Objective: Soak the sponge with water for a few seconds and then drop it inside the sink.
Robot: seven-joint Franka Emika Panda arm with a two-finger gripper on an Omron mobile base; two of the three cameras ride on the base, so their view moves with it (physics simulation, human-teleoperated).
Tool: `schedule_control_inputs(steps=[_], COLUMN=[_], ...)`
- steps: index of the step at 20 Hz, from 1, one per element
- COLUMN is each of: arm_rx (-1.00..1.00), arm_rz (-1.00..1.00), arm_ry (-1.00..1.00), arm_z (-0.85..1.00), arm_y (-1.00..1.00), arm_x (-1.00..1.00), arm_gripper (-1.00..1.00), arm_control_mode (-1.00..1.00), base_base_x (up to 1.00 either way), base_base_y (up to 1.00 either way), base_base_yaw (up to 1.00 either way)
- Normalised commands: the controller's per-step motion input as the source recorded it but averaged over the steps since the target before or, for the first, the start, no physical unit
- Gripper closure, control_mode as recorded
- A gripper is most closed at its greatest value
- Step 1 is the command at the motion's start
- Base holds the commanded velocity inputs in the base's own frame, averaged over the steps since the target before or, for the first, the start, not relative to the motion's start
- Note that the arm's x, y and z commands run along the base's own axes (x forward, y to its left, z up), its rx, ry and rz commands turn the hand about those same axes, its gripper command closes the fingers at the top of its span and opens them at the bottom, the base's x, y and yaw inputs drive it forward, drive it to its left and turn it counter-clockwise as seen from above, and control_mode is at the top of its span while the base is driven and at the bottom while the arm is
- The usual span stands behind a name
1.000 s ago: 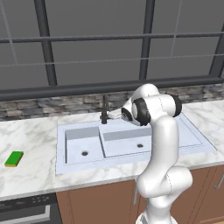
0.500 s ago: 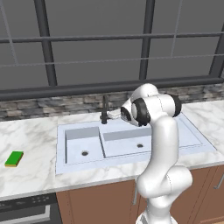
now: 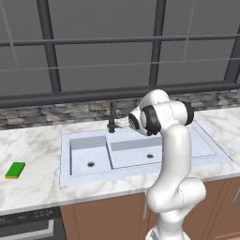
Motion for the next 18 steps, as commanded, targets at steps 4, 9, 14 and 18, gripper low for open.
schedule_control_inputs(steps=[4, 9, 14, 18], arm_rx=[0.00, 0.01, 0.01, 0.00], arm_rz=[-0.03, -0.05, -0.05, -0.04], arm_ry=[0.04, 0.10, 0.08, 0.04], arm_z=[-0.31, -0.43, -0.38, -0.32], arm_y=[-0.50, -0.52, -0.49, -0.49], arm_x=[0.08, 0.05, 0.03, 0.02], arm_gripper=[-1.00, -1.00, -1.00, -1.00], arm_control_mode=[-1.00, -1.00, -1.00, -1.00], base_base_x=[0.00, 0.00, 0.00, 0.00], base_base_y=[0.00, 0.00, 0.00, 0.00], base_base_yaw=[0.00, 0.00, 0.00, 0.00])
